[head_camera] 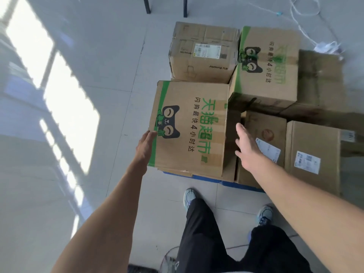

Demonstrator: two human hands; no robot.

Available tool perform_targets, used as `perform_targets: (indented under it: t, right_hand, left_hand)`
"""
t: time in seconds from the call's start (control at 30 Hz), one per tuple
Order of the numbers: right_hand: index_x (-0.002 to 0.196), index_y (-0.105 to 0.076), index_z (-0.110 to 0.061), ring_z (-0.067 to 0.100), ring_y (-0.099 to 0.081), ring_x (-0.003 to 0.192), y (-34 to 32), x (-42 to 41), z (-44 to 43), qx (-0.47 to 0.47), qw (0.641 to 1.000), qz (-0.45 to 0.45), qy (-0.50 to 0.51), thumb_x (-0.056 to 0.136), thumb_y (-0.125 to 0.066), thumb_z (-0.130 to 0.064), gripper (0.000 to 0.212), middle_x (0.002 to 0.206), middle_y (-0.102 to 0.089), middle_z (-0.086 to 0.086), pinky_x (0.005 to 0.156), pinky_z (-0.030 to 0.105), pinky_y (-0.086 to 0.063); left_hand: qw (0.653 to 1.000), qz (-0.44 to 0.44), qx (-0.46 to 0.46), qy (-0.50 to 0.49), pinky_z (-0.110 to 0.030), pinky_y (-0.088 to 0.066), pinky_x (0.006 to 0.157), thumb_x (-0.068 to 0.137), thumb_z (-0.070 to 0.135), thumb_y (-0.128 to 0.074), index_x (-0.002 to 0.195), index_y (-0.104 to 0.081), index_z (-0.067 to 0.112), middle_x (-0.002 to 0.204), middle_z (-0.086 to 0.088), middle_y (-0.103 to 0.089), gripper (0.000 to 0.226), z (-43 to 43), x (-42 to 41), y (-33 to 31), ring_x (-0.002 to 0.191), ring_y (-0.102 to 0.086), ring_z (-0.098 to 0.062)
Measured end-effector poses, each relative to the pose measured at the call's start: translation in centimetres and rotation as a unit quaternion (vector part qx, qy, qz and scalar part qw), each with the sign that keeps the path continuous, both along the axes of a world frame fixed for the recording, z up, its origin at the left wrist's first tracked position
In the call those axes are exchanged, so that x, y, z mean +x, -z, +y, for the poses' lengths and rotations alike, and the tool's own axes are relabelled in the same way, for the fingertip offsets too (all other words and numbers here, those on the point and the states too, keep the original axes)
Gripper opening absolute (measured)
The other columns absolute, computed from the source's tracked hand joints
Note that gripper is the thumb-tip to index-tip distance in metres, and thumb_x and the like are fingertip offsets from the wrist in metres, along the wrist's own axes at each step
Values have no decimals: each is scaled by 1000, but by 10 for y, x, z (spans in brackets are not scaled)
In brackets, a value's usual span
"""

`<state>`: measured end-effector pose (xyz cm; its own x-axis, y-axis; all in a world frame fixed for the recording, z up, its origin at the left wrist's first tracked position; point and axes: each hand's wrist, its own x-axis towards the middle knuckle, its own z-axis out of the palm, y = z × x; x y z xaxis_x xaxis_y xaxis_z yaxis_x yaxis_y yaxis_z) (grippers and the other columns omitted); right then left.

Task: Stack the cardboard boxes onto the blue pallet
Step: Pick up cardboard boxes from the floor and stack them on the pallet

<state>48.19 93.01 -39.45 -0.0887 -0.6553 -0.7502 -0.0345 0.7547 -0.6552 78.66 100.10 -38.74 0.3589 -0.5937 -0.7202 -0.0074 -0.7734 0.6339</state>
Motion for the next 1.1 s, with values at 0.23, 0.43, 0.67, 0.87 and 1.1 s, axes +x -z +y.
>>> perform_targets:
  t: [0.23, 0.43, 0.67, 0.87, 1.1]
  right_hand:
    - [161, -28, -37, 22, -30, 154, -65, -58, 12, -31, 998, -27, 46, 104, -44, -62, 64, 170, -26, -7, 123, 48, -28]
    - [159, -34, -38, 21, -38, 149, -110, -159, 23, -63, 996, -10, 68, 103, -42, -65, 63, 168, -32, -6, 123, 51, -29]
    - [158, -38, -36, 17, -38, 150, -138, -304, 39, -90, 989, -18, 114, 105, -42, -61, 59, 167, -34, -9, 124, 48, -29]
    - [157, -38, -38, 20, -44, 145, -149, -380, 54, -67, 981, -37, 179, 102, -45, -64, 61, 162, -42, -6, 107, 38, -37]
    - [160, -36, -33, 18, -44, 144, -140, -428, 57, -70, 966, -19, 249, 102, -49, -61, 66, 164, -39, -6, 107, 41, -36]
  left_hand:
    - [995, 24, -69, 68, -48, -40, 109, 77, 66, -55, 112, -70, 40, 133, 0, -64, 46, -13, -100, -82, 122, -58, -21]
    - [984, 69, -104, 130, -48, -31, 111, 84, 62, -53, 110, -60, 47, 137, 11, -53, 30, -24, -231, -121, 130, -45, -13]
    - [968, 87, -128, 198, -32, -42, 86, 102, 51, -49, 115, -62, 40, 120, 17, -61, 21, -37, -398, -143, 88, -61, 15]
    - [938, 88, -112, 315, -39, -35, 112, 108, 32, -51, 147, -51, 15, 155, -8, -49, 43, -42, -492, -157, 145, -43, -27]
    - [922, 112, -98, 357, -27, -29, 107, 108, 40, -46, 149, -52, 16, 154, 1, -48, 47, -55, -536, -154, 136, -41, -8]
